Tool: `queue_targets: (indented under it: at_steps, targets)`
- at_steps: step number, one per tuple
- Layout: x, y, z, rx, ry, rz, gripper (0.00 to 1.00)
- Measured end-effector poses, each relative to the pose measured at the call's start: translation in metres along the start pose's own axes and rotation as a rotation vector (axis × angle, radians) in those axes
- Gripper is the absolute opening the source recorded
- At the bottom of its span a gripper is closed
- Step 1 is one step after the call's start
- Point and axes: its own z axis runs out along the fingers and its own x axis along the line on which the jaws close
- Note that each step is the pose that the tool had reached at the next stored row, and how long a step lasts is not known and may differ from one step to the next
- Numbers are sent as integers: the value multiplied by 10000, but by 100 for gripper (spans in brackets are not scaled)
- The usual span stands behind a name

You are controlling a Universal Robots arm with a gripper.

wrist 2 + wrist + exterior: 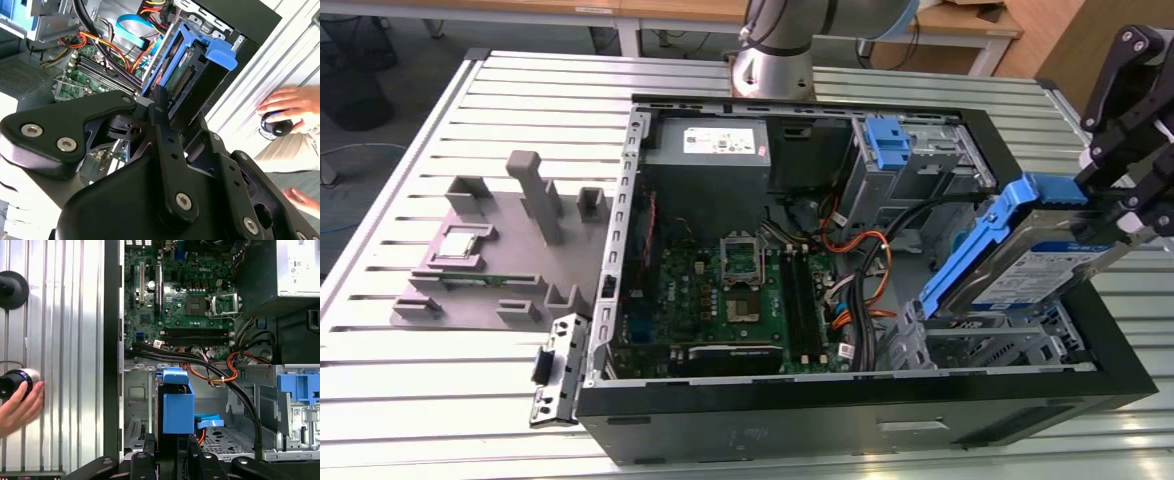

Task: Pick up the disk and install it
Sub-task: 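Insert the disk into the insertion slot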

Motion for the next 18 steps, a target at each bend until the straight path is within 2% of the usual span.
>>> queue_targets:
  at_steps: [18]
  targets:
    - [4, -3, 79, -2, 1, -28, 35]
